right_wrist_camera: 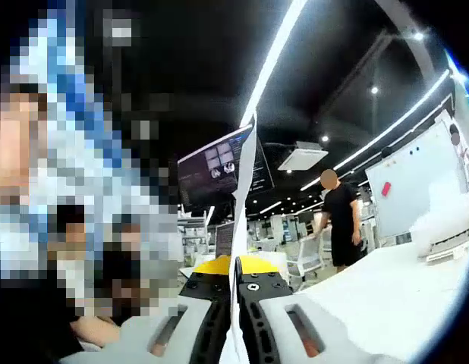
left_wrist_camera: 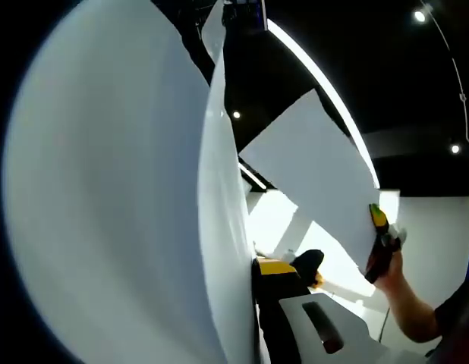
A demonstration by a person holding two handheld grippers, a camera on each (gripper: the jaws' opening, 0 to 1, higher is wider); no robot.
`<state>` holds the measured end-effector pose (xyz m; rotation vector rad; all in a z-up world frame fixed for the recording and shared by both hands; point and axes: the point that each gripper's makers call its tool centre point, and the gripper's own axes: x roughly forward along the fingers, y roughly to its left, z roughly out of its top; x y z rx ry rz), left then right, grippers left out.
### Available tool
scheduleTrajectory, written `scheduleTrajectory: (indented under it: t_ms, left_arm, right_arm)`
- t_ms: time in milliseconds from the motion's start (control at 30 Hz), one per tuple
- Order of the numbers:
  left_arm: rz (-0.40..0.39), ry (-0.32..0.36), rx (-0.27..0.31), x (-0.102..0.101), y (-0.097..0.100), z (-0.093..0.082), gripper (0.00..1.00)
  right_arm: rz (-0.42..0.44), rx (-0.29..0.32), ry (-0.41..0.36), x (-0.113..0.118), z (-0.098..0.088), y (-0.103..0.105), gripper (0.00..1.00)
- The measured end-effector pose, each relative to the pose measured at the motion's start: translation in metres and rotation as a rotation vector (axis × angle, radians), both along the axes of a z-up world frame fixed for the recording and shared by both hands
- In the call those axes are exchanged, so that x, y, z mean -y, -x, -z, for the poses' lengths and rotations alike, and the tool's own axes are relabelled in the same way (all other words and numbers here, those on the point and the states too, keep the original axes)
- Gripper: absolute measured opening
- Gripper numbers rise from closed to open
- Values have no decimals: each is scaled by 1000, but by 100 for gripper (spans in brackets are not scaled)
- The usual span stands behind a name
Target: Organize the stack of printing papers by aligning and flattening the scattered papers on the table
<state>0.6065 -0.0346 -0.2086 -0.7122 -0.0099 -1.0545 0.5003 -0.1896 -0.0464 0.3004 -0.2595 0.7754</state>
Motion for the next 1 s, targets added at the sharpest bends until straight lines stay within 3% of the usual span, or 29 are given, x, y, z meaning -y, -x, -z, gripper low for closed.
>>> scheduleTrajectory:
  t_ms: [367, 633, 1000]
  left_arm:
    - [5, 5, 0, 0, 1, 0, 6]
    - [6, 6, 0, 0, 1, 0, 7]
    - [4, 2, -1, 0, 0, 0, 7]
  right_arm:
    - [-25, -94, -167, 14, 40, -28, 0]
    - [28, -149, -178, 7, 68, -38, 0]
    - [87, -207, -272, 3, 93, -45, 0]
